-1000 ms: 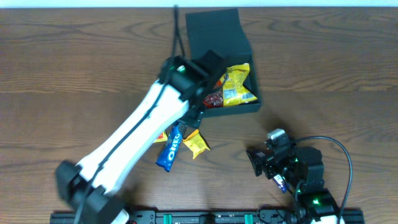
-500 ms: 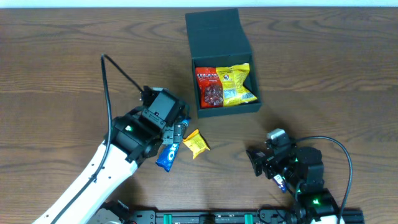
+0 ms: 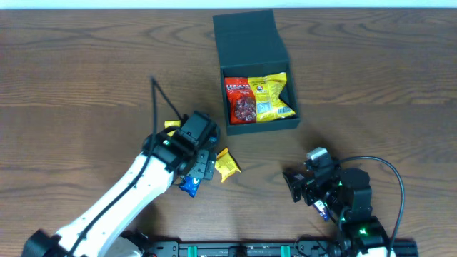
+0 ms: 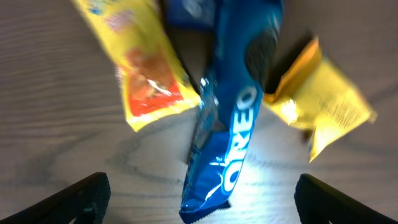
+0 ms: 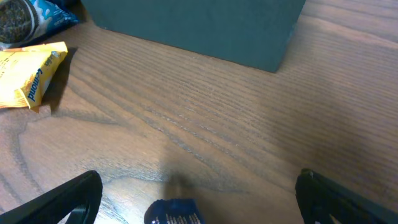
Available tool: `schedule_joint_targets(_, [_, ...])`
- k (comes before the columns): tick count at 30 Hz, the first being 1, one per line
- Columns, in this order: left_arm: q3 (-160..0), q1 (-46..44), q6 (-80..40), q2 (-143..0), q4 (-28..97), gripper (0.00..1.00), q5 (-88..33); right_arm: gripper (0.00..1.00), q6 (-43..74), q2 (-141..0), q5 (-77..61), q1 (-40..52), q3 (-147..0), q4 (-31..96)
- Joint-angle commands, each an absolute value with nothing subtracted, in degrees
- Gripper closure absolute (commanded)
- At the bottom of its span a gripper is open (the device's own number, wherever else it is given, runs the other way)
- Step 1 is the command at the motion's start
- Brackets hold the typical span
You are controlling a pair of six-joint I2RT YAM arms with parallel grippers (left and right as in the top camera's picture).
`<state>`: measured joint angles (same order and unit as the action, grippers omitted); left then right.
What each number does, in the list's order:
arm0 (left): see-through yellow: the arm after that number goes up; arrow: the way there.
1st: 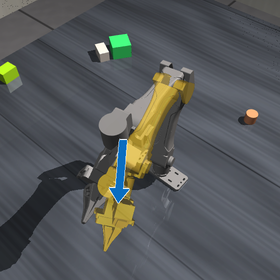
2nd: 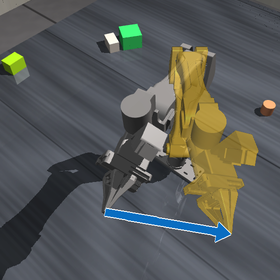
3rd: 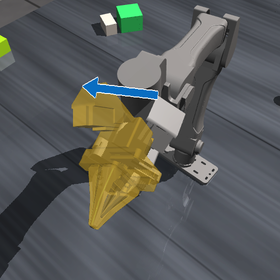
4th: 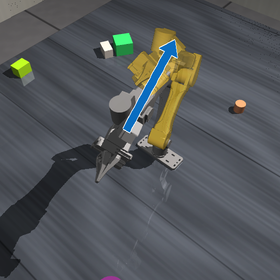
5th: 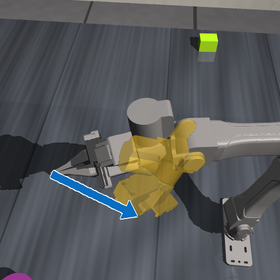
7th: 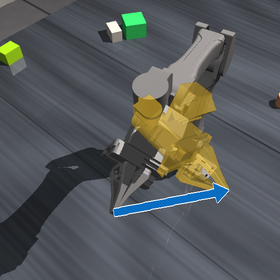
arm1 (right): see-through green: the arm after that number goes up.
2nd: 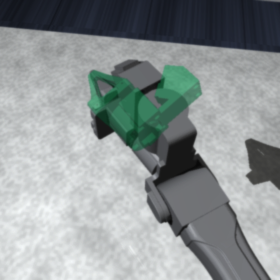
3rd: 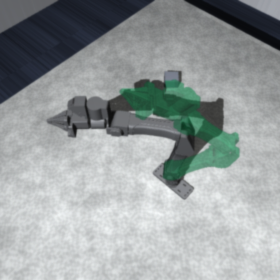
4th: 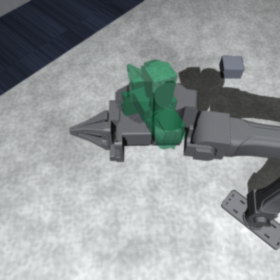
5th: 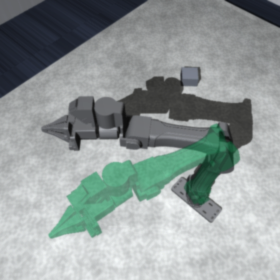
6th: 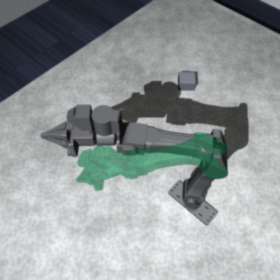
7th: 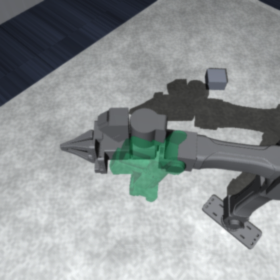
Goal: Pack container
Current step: 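Lower the left gripper and grasp the blue Oreo pack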
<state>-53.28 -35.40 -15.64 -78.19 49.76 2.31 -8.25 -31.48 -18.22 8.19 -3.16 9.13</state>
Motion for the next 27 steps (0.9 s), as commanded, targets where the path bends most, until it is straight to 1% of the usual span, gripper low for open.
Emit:
schedule_joint_targets(1, [-53.3,-35.3,-6.3,-80.9,49.6,0.04,0.0,0.01,-8.9,-31.4,-18.2,7.8,-2.9,9.2])
schedule_joint_targets(3, [-53.3,-35.3,-5.0,-82.0,49.6,0.04,-0.1,0.01,-8.9,-31.4,-18.2,7.8,-2.9,9.2])
schedule_joint_targets(6, [-53.3,-35.8,1.3,-82.5,48.6,0.04,-2.9,0.01,-8.9,-31.4,-18.2,7.8,-2.9,9.2])
schedule_joint_targets(13, [-53.3,-35.8,1.3,-86.9,43.2,0.04,-2.3,0.01,-8.9,-31.4,-18.2,7.8,-2.9,9.2])
schedule_joint_targets(20, [-53.3,-35.8,-0.3,-91.5,42.6,0.04,-1.2,0.01,-8.9,-31.4,-18.2,7.8,-2.9,9.2])
schedule_joint_targets(24, [-53.3,-35.8,-0.4,-92.3,40.9,0.01,-1.1,0.01,-8.9,-31.4,-18.2,7.8,-2.9,9.2])
schedule_joint_targets(27, [-53.1,-35.8,-0.4,-93.0,39.3,0.02,-1.4,0.01,-8.9,-31.4,-18.2,7.8,-2.9,9.2])
